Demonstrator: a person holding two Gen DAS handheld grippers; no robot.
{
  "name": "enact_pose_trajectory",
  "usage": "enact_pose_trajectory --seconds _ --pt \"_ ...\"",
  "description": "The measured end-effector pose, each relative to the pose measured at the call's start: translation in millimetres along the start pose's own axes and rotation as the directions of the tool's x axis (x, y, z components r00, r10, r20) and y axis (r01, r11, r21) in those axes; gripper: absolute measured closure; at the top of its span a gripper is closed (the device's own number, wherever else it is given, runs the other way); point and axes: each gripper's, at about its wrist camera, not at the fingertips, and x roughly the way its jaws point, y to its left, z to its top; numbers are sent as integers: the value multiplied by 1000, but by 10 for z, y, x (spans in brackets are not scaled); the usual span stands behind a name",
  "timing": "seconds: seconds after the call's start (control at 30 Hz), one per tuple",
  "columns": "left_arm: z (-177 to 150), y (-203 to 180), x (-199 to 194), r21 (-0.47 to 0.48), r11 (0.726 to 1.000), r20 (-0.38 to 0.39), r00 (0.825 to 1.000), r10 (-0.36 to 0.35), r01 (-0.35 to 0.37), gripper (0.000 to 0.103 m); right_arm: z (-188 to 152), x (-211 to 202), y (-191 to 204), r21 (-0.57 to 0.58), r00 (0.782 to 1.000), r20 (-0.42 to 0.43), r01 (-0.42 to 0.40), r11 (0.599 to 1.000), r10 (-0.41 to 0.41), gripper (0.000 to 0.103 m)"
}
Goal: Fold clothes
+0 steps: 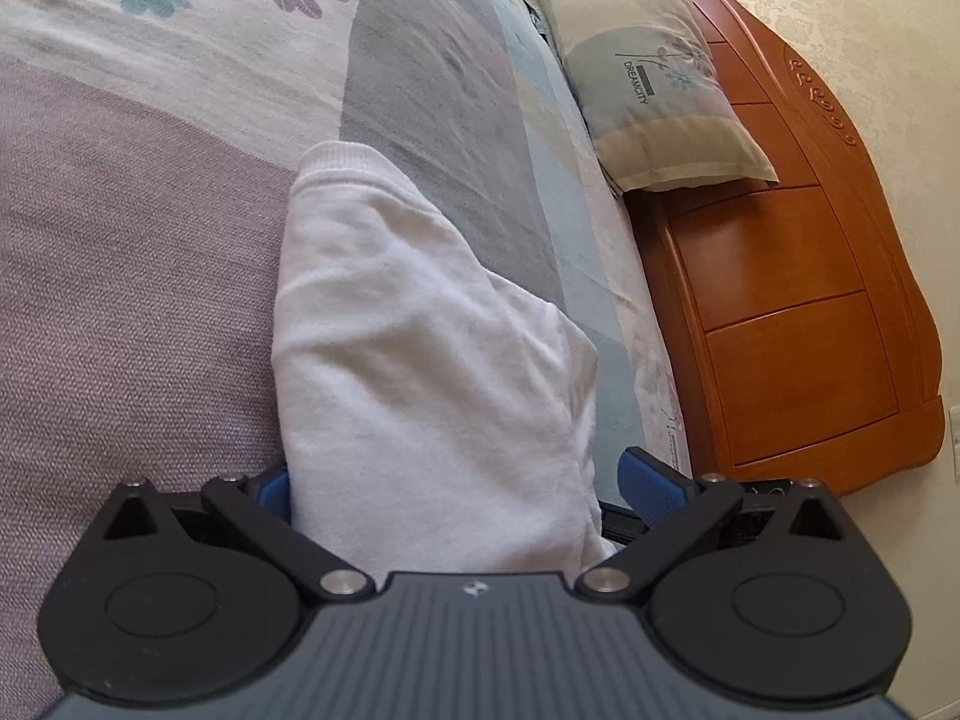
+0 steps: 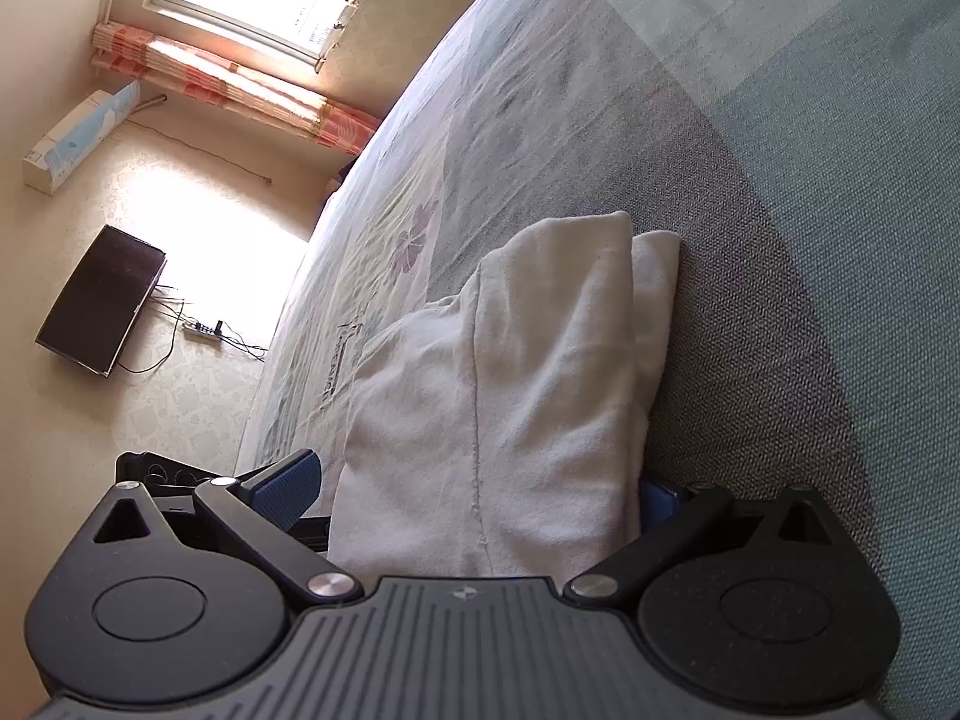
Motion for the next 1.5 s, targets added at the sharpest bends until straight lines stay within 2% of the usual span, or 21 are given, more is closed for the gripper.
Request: enact_pose_trajectory --seconds 0.1,0.27,0.53,0.73,1.0,1.13,1.3,1.5 --pt "-19 -12 29 28 1000 -12 1000 10 -10 2 -39 -23 16 15 1000 -1 1 1000 -1 0" --pt "58 -31 89 -11 1000 -3 1000 10 -10 2 32 -2 -41 48 1000 -5 -25 999 25 0" --pt "46 -56 -3 -60 995 21 997 -78 79 2 70 -119 -70 128 994 18 -111 986 110 0" --pt "31 -260 -50 -22 992 25 992 -124 124 2 145 -185 100 73 994 8 -111 991 110 0" --pt "5 -539 90 10 988 3 988 -155 155 2 191 -432 299 -14 996 46 -75 997 75 0" --pt "-1 -737 279 31 983 -22 984 -178 179 2 221 -605 346 -54 996 72 -42 998 46 0" --pt "22 -1037 694 57 976 -86 975 -203 208 2 331 -889 258 -84 994 108 15 996 -6 0" --pt "26 -1448 1428 66 957 -166 949 -268 282 2 596 -1396 38 -92 979 181 106 990 -87 0"
